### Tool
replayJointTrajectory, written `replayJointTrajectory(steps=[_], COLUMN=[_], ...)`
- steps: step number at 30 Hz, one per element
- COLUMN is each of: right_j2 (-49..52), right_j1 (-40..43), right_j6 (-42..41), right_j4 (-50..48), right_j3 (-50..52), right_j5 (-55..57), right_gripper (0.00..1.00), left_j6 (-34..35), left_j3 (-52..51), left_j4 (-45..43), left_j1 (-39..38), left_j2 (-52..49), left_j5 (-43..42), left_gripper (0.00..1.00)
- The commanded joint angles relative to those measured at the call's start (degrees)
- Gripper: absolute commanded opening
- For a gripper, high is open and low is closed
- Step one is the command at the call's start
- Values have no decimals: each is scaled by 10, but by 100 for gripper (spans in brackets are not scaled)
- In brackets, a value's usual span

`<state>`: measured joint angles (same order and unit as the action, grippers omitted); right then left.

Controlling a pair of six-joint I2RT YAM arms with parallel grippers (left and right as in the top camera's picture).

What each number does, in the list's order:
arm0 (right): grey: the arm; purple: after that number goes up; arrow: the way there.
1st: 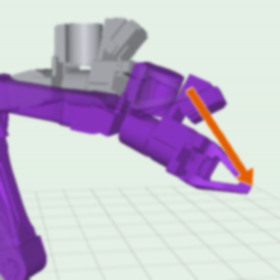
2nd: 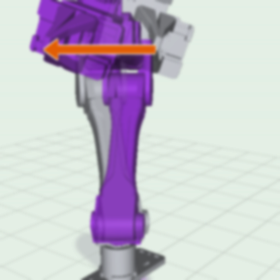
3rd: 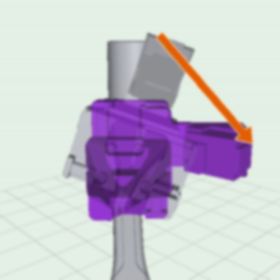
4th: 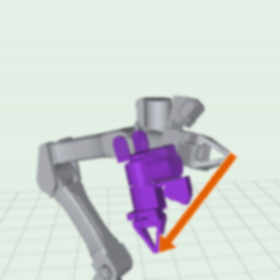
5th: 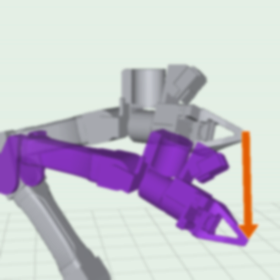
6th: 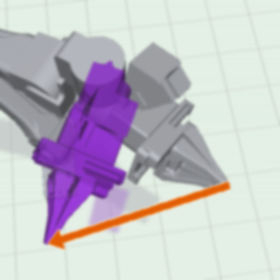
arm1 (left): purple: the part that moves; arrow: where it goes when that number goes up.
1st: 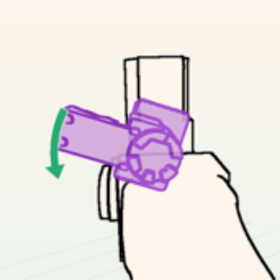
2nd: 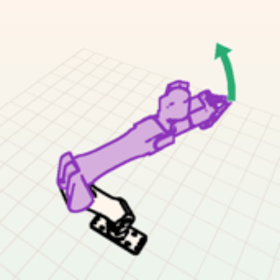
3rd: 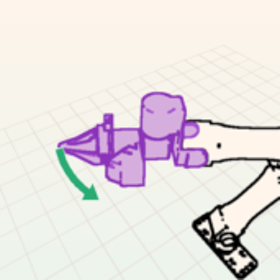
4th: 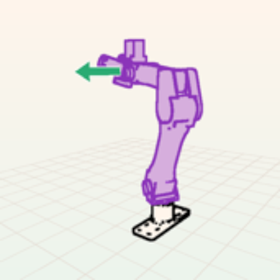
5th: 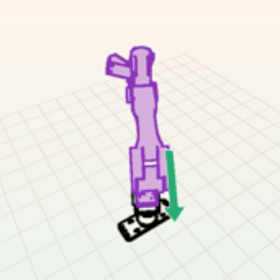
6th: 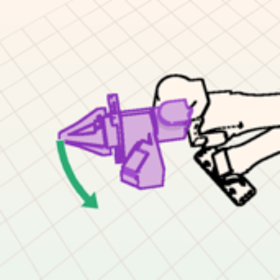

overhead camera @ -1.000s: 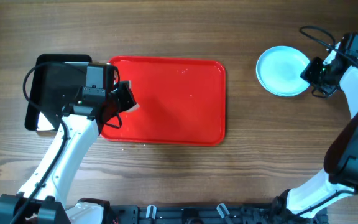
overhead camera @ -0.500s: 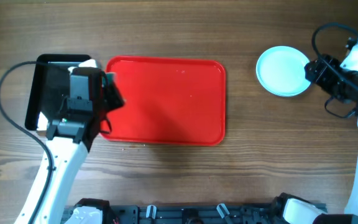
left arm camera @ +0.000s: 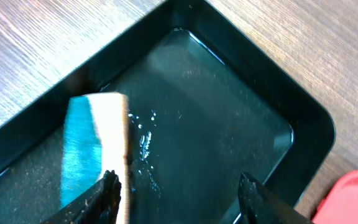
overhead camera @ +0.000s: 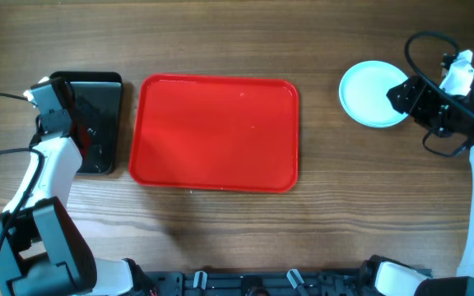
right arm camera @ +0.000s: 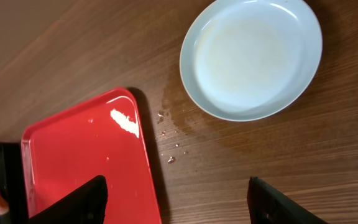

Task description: Clean dirty plates on tray and stack at the side

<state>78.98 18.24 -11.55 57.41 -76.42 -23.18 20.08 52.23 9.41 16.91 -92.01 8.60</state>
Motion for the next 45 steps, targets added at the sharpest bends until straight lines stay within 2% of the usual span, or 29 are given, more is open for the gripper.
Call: replayJointTrajectory(steps=[1, 2, 7, 8, 9, 10, 16, 17, 18, 21, 23, 31, 35, 37, 45], right_j2=[-17, -31, -141, -187, -211, -240, -400, -429, -446, -490, -503, -502, -524, -554, -770], right_j1=[-21, -32, -71, -71, -71, -71, -71, -71, -71, -71, -71, -72, -120, -142, -157], right_j6=[38, 47, 57, 56, 56, 56, 54, 54, 54, 53, 19, -4, 26, 25, 18], right_j4=[8, 13, 54, 77, 89, 102, 181, 190, 196, 218, 235, 280, 209, 137, -257], right_j3=[1, 1, 1, 1, 1, 1, 1, 1, 1, 0, 0, 1, 39, 101, 486], right_j5=[-14, -13, -9, 12, 24, 33, 39, 39, 39, 39, 39, 60, 85, 71, 21], right_gripper=[72, 72, 69, 68, 67, 67, 65, 69, 99, 100, 100, 100, 100, 100, 100], left_j6=[-2, 1, 1, 1, 1, 9, 35, 35, 35, 35, 35, 35, 35, 35, 35], left_j3=[-1, -1, -1, -1, -1, -1, -1, -1, -1, -1, -1, -1, -1, -1, -1], left_j4=[40, 75, 230, 267, 285, 302, 366, 368, 368, 368, 368, 368, 368, 368, 368], left_j1=[3, 3, 3, 3, 3, 3, 3, 3, 3, 3, 3, 3, 3, 3, 3], left_j2=[54, 85, 267, 332, 365, 402, 534, 544, 548, 548, 548, 548, 548, 548, 548], left_j5=[-22, -33, -97, -120, -134, -154, -171, -171, -171, -171, -171, -171, -171, -171, -171], left_gripper=[63, 66, 64, 66, 76, 99, 100, 100, 100, 100, 100, 100, 100, 100, 100])
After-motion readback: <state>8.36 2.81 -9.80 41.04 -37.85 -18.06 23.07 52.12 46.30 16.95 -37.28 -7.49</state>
